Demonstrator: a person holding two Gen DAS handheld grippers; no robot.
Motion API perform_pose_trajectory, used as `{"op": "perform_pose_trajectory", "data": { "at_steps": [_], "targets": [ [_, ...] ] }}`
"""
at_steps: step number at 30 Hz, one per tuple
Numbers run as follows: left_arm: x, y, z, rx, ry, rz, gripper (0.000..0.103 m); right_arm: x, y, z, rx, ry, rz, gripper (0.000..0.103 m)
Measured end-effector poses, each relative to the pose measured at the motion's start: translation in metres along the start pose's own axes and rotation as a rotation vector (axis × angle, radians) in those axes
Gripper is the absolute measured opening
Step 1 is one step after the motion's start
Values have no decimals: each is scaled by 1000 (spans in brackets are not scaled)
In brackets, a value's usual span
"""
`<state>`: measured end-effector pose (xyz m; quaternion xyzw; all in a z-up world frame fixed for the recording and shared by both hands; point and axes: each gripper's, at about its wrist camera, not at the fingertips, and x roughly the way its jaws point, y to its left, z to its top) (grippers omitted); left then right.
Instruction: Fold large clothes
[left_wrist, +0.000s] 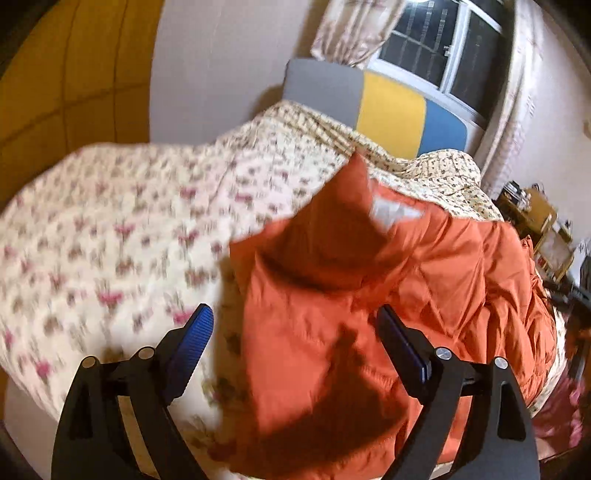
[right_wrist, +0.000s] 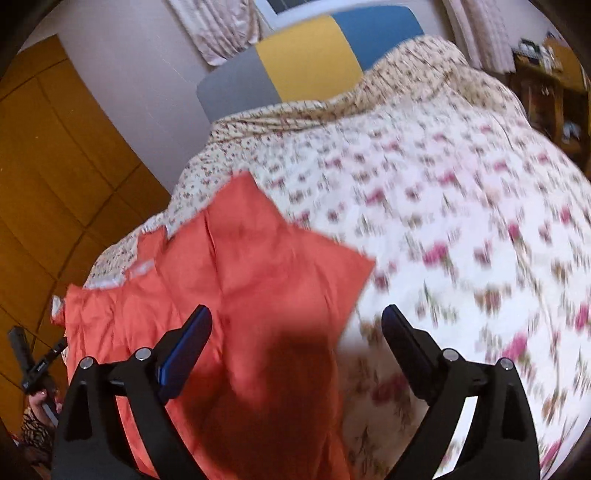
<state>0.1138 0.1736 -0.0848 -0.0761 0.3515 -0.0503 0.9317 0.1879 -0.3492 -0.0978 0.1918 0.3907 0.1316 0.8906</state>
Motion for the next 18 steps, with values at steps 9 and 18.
{"op": "perform_pose_trajectory", "data": {
  "at_steps": [9, 18],
  "targets": [
    [60, -18, 58, 116, 76, -103, 94, 53, 23, 29, -65, 92, 61, 75],
    [52, -21, 47, 11, 35, -193, 28, 13, 40, 13, -107, -13, 15, 15]
  ]
}}
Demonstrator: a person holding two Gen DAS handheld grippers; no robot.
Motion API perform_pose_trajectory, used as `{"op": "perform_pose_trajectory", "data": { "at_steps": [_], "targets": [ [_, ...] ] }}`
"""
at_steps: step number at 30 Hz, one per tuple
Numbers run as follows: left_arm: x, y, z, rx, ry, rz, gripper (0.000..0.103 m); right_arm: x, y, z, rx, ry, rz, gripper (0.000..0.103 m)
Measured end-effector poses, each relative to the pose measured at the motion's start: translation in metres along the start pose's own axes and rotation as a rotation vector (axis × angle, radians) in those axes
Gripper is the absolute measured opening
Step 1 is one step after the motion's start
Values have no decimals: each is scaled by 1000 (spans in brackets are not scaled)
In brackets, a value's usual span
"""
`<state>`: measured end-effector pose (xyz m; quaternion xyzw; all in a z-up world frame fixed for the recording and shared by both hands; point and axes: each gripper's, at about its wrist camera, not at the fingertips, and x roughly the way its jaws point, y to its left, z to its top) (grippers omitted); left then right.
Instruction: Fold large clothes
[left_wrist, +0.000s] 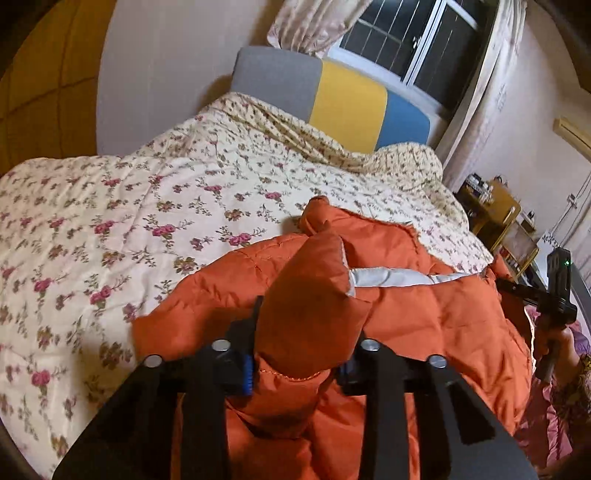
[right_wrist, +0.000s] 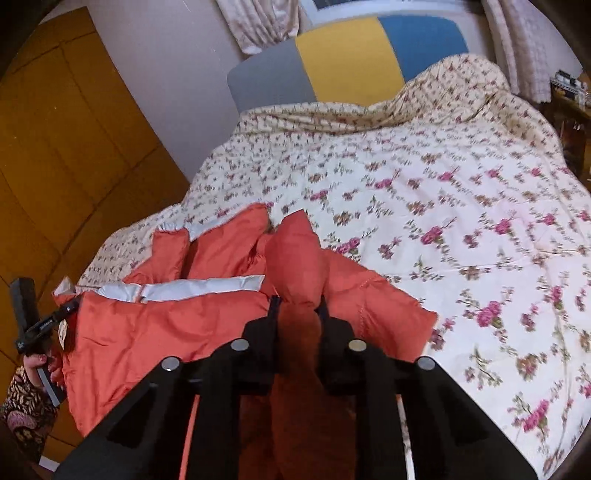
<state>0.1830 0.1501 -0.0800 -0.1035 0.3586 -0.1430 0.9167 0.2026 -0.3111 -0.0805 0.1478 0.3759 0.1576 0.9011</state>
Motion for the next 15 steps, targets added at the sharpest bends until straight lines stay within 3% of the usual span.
{"op": "perform_pose_trajectory", "data": {
  "at_steps": [9, 15],
  "targets": [
    [-84, -20, 13, -49, -235, 54, 26, -65, 34, 35, -10, -183, -6, 11],
    [-103, -27, 49, -91, -366, 89, 26, -58, 51, 74, -9, -252, -78, 11]
  ]
}}
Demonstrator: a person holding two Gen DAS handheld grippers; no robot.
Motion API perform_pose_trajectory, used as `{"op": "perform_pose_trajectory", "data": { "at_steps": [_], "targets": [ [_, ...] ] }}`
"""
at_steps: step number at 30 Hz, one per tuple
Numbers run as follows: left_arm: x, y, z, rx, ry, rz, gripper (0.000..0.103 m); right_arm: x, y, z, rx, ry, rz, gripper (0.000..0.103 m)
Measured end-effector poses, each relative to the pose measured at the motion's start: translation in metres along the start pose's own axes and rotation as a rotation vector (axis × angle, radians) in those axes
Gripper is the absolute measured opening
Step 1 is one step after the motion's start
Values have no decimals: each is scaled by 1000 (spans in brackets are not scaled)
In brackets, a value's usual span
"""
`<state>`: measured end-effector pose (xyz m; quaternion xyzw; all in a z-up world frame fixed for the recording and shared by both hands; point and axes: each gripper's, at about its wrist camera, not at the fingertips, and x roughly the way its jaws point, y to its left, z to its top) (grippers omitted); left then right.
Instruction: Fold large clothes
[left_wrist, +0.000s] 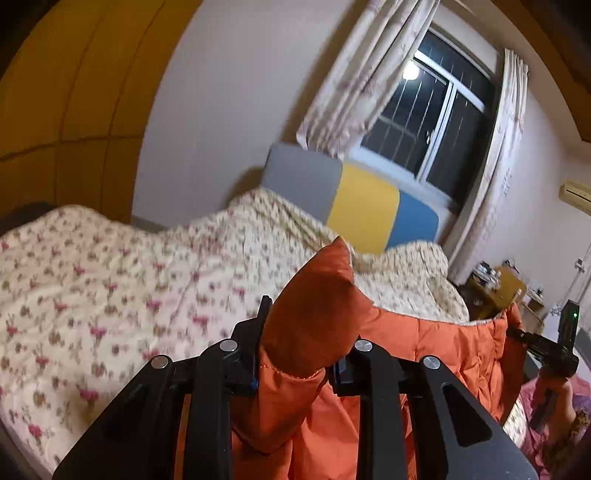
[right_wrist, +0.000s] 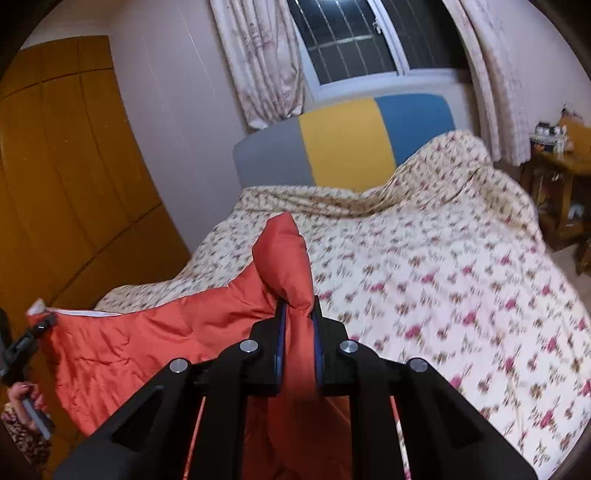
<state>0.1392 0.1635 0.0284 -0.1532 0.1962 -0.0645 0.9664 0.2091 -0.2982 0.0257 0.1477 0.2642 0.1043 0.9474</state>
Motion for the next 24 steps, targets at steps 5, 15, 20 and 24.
{"op": "perform_pose_trajectory", "data": {
  "at_steps": [5, 15, 20, 24],
  "targets": [
    [32, -7, 24, -18, -16, 52, 26, 39, -7, 17, 87, -7, -13, 11],
    [130, 19, 15, -101, 31, 223, 26, 149, -22, -8, 39, 92, -161, 11],
    [172, 30, -10, -51, 58, 314, 26, 188, -36, -34, 12, 142, -226, 11],
    [203, 43, -31, -41, 114, 362, 26, 210, -47, -46, 24, 176, -249, 13]
  ]
}}
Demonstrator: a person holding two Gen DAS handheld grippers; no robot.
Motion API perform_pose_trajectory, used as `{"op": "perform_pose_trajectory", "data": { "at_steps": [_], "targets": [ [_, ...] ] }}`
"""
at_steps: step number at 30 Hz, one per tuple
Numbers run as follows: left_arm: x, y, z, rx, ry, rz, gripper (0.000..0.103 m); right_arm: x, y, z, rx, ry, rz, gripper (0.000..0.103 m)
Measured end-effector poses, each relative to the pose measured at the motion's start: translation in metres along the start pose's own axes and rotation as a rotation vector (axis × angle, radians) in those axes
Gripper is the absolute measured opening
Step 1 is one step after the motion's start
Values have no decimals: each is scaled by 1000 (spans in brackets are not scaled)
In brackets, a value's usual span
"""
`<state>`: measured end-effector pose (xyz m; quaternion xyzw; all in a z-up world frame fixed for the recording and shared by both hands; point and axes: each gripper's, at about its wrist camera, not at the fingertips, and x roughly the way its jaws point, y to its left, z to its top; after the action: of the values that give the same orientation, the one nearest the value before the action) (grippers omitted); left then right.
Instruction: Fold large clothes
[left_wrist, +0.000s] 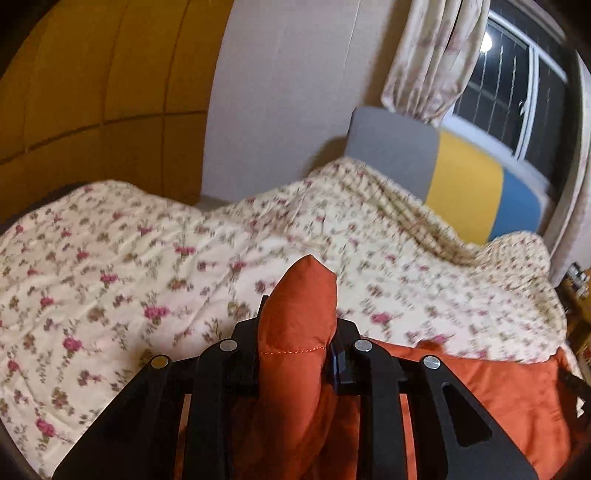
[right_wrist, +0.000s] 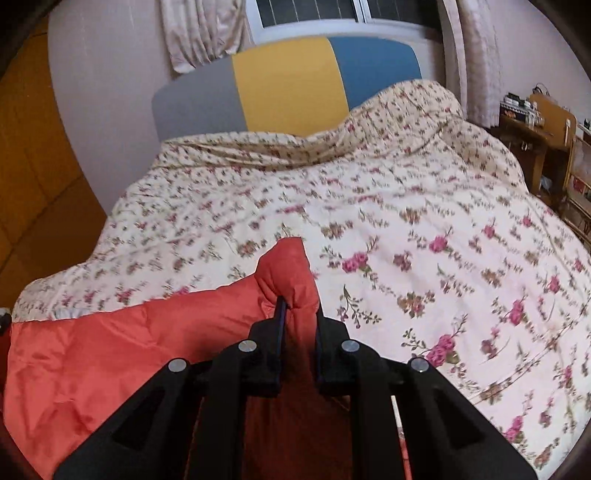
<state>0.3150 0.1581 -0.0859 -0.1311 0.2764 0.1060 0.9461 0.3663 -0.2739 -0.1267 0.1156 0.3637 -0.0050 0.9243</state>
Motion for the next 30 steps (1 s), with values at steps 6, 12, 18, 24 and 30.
{"op": "perform_pose_trajectory", "data": {
  "at_steps": [6, 12, 18, 24, 30],
  "targets": [
    [39, 4, -18, -25, 106, -2, 26, 33, -1, -12, 13, 97, -32, 21],
    [71, 6, -33, -43, 233, -10, 26, 47, -3, -17, 19, 144, -55, 26],
    [81, 6, -38, -53, 274, -17, 27, 49, 2, -18, -3, 139, -90, 29],
    [75, 2, -36, -32, 276, 12, 52, 49, 6, -19, -20, 133, -140, 39],
    [11, -5, -25, -23, 126, -8, 96, 48, 7, -19, -25, 131, -178, 50]
  ]
}}
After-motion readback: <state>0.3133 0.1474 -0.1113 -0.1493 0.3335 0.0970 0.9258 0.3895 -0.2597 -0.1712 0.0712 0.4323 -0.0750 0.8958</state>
